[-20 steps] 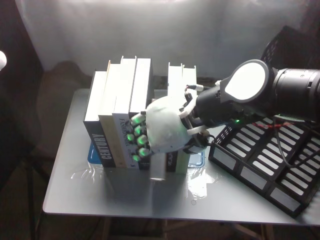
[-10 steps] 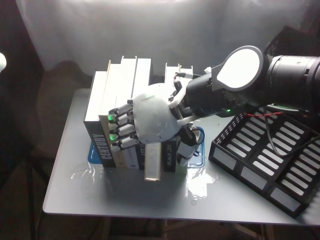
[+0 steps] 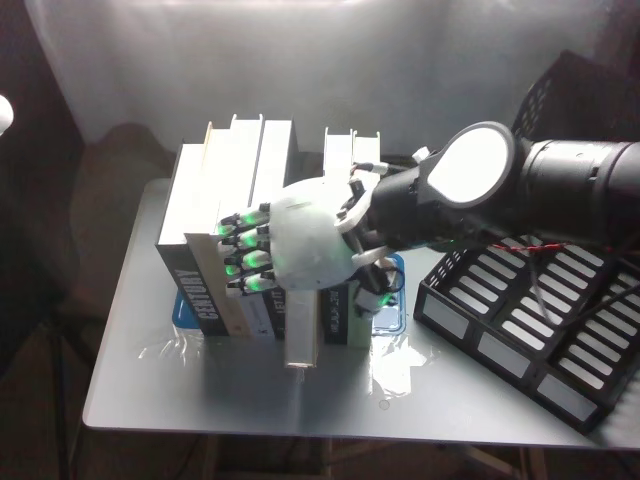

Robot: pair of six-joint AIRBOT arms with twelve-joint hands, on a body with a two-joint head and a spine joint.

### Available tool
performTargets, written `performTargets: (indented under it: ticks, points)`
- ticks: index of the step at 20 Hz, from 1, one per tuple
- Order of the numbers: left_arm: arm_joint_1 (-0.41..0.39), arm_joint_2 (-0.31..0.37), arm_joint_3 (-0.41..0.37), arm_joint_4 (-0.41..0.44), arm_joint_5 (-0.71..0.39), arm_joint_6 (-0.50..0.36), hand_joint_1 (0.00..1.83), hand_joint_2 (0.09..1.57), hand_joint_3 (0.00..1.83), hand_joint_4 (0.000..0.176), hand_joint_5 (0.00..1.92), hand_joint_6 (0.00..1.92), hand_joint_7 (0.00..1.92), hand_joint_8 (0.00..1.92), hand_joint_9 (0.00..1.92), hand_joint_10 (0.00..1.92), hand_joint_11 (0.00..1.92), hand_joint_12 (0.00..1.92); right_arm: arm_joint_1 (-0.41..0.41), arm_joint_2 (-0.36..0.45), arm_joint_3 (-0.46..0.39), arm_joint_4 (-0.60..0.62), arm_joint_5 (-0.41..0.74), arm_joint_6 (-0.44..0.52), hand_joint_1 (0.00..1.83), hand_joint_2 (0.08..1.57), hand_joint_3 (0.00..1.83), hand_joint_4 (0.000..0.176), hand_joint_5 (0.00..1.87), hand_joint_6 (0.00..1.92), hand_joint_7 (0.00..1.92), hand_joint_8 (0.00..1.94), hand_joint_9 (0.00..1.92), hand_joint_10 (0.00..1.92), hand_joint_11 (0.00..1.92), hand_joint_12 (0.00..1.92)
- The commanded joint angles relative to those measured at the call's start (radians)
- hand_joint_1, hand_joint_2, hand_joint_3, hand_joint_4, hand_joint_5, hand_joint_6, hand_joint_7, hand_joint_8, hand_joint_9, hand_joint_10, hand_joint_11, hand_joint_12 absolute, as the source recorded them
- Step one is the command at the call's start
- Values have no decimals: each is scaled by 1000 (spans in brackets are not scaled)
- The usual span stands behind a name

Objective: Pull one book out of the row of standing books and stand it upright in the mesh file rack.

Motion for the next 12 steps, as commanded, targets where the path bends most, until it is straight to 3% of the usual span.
performTargets:
  ticks: [1, 2, 3, 4, 7, 8, 9, 10, 11, 12]
  points:
    - [-4, 7, 9, -48, -120, -5, 362, 1403, 5, 0, 0, 0, 0, 0, 0, 0, 0, 0, -16, 1, 8, 5, -22, -4, 1192, 1131, 0, 0, 707, 1001, 968, 932, 929, 910, 407, 1766]
    - [-5, 7, 10, -48, -121, -5, 348, 1403, 4, 1, 0, 0, 0, 0, 0, 0, 0, 0, -21, -4, 14, 1, -24, -4, 1230, 1205, 0, 0, 836, 1058, 1017, 1136, 1019, 1286, 649, 1890]
    - [-6, 6, 10, -48, -122, -5, 348, 1403, 4, 1, 0, 0, 0, 0, 0, 0, 0, 0, -24, -4, 14, 1, -27, -4, 1230, 1205, 0, 0, 836, 1058, 1017, 1136, 1019, 1286, 649, 1890]
    - [-6, 7, 10, -48, -123, -5, 345, 1403, 4, 1, 0, 0, 0, 0, 0, 0, 0, 0, -25, -5, 14, 1, -28, -4, 1240, 1221, 0, 0, 871, 1064, 1033, 1178, 1026, 1424, 721, 1920]
    - [-6, 6, 10, -50, -126, -5, 351, 1405, 4, 5, 0, 0, 0, 0, 0, 0, 0, 0, -24, -5, 16, 1, -34, -4, 1224, 1199, 0, 0, 930, 1097, 1061, 1043, 1077, 1372, 829, 1824]
    - [-6, 6, 11, -50, -126, -5, 384, 1396, 0, 9, 0, 0, 0, 0, 0, 0, 0, 0, -24, -5, 16, 1, -34, -4, 1233, 1179, 0, 0, 951, 1046, 1111, 932, 1016, 1249, 721, 1760]
    - [-6, 5, 11, -50, -127, -5, 394, 1397, 0, 11, 0, 0, 0, 0, 0, 0, 0, 0, -23, -5, 17, 1, -37, -4, 1265, 1131, 0, 0, 1083, 795, 1172, 904, 1121, 1297, 886, 1757]
    - [-6, 6, 11, -50, -127, -5, 407, 1393, 0, 13, 0, 0, 0, 0, 0, 0, 0, 0, -23, -5, 18, 1, -38, -4, 1351, 1176, 0, 0, 919, 1103, 1097, 996, 910, 1198, 724, 1817]
    - [-6, 5, 11, -50, -127, -5, 417, 1390, 0, 15, 3, 1, 0, 0, 0, 0, 0, 0, -23, -4, 20, 1, -38, -4, 1353, 1195, 0, 0, 830, 1318, 1017, 1037, 786, 1260, 559, 1811]
    - [-6, 5, 11, -51, -127, -5, 408, 1390, 0, 13, 0, 0, 0, 0, 0, 0, 0, 0, -23, -4, 22, 1, -38, -4, 1369, 1180, 0, 0, 879, 1220, 1076, 982, 864, 1143, 621, 1726]
